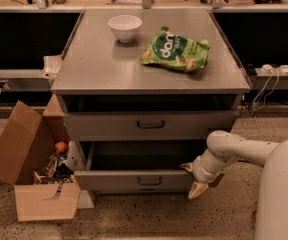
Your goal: Open middle drawer
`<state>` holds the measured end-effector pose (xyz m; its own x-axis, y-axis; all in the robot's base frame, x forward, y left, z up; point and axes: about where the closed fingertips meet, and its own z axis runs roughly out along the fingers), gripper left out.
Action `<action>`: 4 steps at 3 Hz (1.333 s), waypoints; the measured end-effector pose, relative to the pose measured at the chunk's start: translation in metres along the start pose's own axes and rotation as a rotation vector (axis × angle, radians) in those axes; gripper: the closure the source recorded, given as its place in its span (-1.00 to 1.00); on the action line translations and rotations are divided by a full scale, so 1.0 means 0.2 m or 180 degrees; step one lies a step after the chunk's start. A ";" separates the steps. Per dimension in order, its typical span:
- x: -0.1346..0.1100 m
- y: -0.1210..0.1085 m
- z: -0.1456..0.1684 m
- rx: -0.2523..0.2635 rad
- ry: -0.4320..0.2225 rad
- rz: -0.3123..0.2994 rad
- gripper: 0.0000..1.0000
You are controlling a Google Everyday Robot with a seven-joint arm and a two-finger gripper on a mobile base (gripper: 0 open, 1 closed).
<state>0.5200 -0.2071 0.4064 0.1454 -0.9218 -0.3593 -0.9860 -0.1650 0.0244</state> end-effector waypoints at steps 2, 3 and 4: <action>-0.04 0.11 -0.06 -0.0015 -0.0012 -0.0040 0.75; -0.04 0.11 -0.06 -0.0015 -0.0012 -0.0040 1.00; -0.08 0.24 -0.05 -0.0055 -0.0138 -0.0018 1.00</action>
Offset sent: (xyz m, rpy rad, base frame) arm -0.0808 -0.0004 0.0443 0.0263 0.0076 0.0298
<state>0.4708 -0.2036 0.4227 0.1468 -0.9048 -0.3997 -0.9836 -0.1764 0.0381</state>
